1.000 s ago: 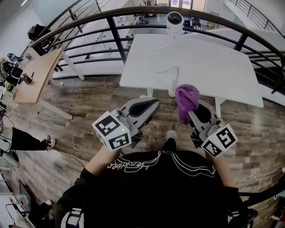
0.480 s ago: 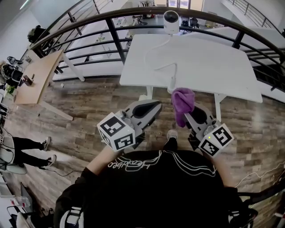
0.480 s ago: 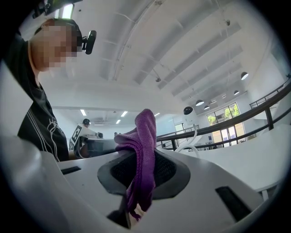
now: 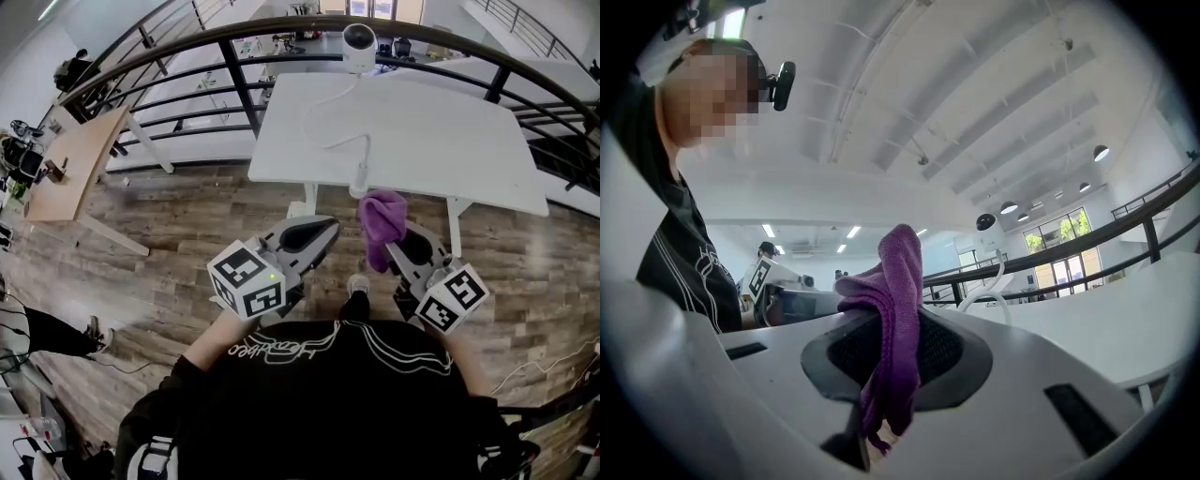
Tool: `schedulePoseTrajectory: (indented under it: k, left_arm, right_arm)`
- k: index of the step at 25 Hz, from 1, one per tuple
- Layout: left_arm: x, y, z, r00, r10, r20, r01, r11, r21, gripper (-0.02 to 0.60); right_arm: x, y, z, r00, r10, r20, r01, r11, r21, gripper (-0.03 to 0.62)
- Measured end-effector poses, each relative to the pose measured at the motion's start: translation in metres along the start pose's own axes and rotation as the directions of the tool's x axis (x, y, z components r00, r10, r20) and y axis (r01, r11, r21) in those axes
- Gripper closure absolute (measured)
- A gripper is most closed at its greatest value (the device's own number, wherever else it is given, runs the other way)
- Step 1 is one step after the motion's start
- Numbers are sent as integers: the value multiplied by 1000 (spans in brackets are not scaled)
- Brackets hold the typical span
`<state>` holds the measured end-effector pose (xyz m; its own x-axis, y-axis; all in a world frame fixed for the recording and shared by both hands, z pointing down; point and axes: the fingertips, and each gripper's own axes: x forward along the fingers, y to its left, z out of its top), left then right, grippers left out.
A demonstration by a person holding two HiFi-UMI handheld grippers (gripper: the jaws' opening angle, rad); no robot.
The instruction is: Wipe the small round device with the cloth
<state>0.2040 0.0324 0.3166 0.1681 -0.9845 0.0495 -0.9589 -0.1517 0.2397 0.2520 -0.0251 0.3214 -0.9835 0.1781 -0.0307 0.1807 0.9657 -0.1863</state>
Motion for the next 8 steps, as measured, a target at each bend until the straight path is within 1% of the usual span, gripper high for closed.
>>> schedulePoseTrajectory:
  k: [8]
  left_arm:
    - [1, -2, -6, 1000, -6, 11, 6, 1000, -20, 572]
  right_arm:
    - [1, 3, -7, 1000, 6, -16, -6, 1000, 6, 528]
